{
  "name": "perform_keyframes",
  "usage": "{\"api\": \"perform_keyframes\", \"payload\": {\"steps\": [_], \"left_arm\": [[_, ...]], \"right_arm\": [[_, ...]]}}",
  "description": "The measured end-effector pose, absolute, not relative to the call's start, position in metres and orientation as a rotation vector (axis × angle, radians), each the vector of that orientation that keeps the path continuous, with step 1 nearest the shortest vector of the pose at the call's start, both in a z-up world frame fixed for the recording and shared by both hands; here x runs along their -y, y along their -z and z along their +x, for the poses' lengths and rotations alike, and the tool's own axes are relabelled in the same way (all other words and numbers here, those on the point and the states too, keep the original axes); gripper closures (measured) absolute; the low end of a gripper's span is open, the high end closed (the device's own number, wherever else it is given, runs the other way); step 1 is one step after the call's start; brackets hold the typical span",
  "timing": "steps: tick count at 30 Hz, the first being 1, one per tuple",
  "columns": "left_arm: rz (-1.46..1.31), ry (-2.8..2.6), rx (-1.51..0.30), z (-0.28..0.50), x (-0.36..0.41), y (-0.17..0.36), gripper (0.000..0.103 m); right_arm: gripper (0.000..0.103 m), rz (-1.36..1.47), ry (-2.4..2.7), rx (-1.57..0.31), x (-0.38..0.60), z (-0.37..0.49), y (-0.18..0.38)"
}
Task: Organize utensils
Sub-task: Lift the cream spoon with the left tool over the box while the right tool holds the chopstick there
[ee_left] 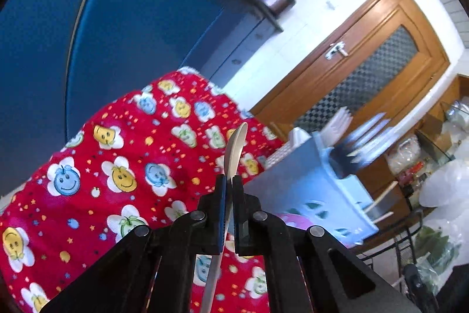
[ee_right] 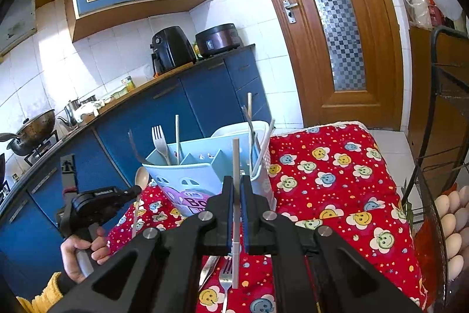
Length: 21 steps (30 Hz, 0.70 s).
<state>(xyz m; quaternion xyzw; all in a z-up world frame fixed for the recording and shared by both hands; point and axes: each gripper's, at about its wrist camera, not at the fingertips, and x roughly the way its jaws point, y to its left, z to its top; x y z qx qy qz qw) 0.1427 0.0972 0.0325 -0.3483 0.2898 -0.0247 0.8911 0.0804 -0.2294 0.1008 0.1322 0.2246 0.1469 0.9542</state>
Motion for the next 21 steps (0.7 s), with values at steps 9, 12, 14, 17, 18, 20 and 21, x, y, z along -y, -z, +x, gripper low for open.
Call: {"api": "perform_keyframes", "payload": {"steps": [9,12,14,17,18,20,21], "left_arm": [[-0.673,0.131,-0.450,0.116,-0.082,-0.087,0.099],[-0.656,0.158,-0.400,0.110,-0.076,-0.104,0.100],[-0.641,0.178,-0.365,0.106,-0.070,-0.115,0.100],[-0.612,0.205,-0.311,0.104,-0.060,-0.130,0.100],[-0.602,0.212,-0.299,0.104,-0.057,-0.134,0.100],[-0.581,0.231,-0.276,0.108,-0.049,-0.144,0.100],[-0.574,0.239,-0.266,0.111,-0.045,-0.147,0.100]], "right_arm": [[0.097,0.260,-0.296,-0.437,0.226,0.081,-0.111],[0.097,0.256,-0.296,-0.432,0.227,0.082,-0.115],[0.097,0.252,-0.298,-0.429,0.226,0.084,-0.118],[0.097,0.244,-0.300,-0.426,0.226,0.087,-0.121],[0.097,0.242,-0.301,-0.425,0.225,0.089,-0.123],[0.097,0.242,-0.303,-0.424,0.225,0.092,-0.126],[0.097,0.242,-0.304,-0.422,0.225,0.094,-0.127]]}}
